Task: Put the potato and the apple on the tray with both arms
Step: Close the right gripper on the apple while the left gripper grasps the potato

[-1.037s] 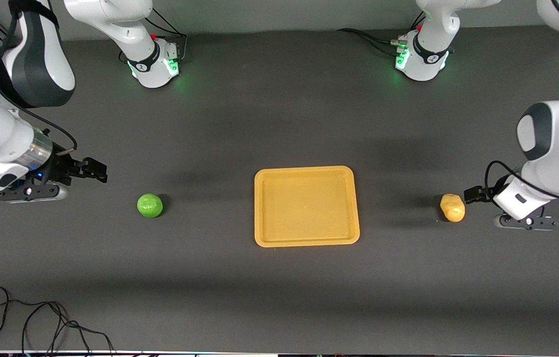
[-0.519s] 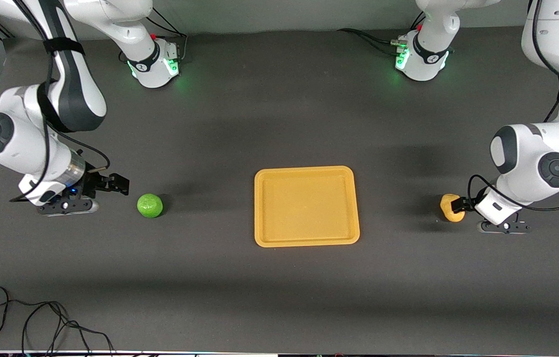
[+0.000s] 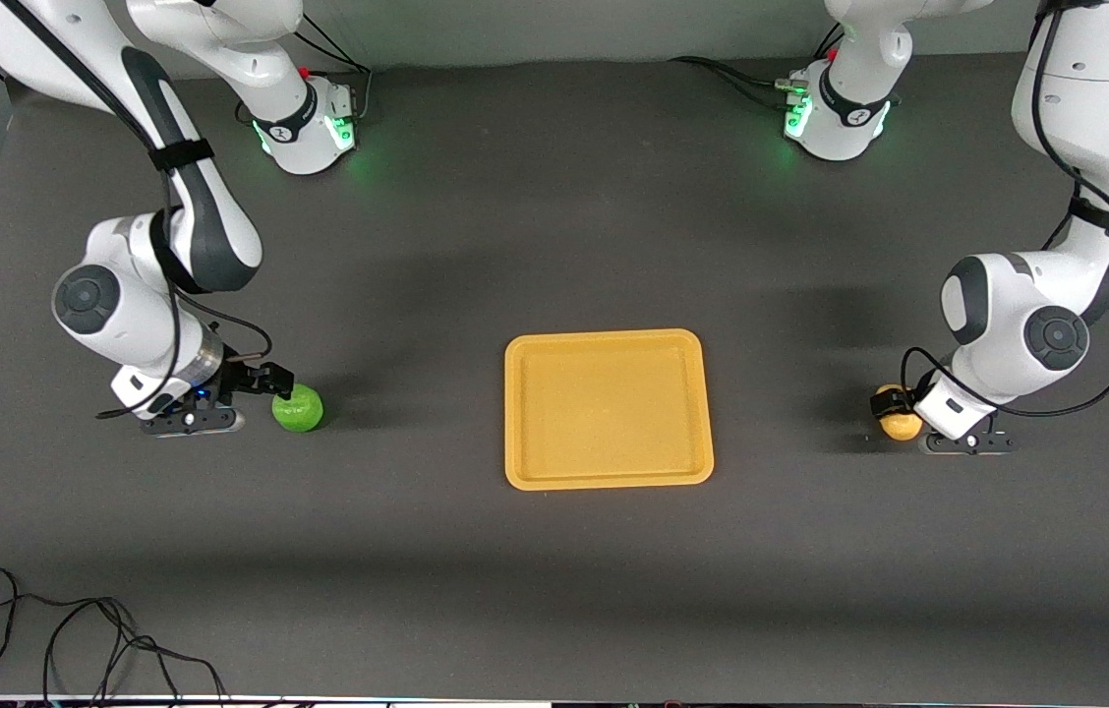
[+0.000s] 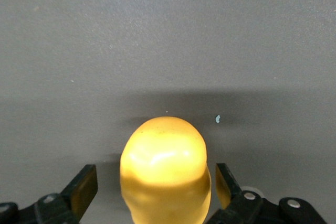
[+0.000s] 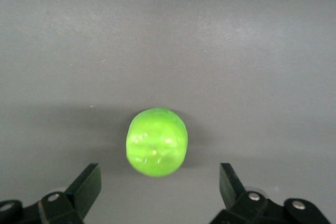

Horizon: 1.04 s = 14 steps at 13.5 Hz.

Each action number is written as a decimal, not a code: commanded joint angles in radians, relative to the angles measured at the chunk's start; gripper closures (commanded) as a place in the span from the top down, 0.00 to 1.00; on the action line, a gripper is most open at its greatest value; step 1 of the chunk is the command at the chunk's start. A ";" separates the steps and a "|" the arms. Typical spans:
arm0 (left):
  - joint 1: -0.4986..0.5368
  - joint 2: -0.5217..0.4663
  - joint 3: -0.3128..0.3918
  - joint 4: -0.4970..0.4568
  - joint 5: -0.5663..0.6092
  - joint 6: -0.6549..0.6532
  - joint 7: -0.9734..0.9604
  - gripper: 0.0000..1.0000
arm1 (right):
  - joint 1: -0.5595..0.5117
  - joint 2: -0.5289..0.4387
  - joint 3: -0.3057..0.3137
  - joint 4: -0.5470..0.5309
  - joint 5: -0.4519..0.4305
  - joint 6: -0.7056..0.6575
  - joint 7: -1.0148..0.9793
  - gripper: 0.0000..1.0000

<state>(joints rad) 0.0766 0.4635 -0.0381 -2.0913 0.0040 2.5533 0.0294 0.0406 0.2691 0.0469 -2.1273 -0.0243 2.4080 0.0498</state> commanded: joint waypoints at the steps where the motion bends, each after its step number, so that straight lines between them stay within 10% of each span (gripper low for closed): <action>1: -0.012 0.003 0.003 -0.015 -0.033 0.021 -0.014 0.92 | 0.010 0.070 -0.009 -0.008 -0.032 0.080 0.019 1.00; 7: -0.027 0.001 -0.003 -0.004 -0.035 -0.001 -0.069 0.02 | 0.032 0.122 -0.010 -0.011 -0.036 0.126 0.025 1.00; 14: -0.027 -0.078 -0.019 0.213 -0.027 -0.380 -0.051 0.00 | 0.031 0.159 -0.019 -0.006 -0.036 0.129 0.036 0.98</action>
<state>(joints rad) 0.0593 0.4337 -0.0560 -1.9737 -0.0194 2.3429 -0.0223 0.0623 0.4174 0.0350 -2.1353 -0.0309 2.5167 0.0511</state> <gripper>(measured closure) 0.326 0.013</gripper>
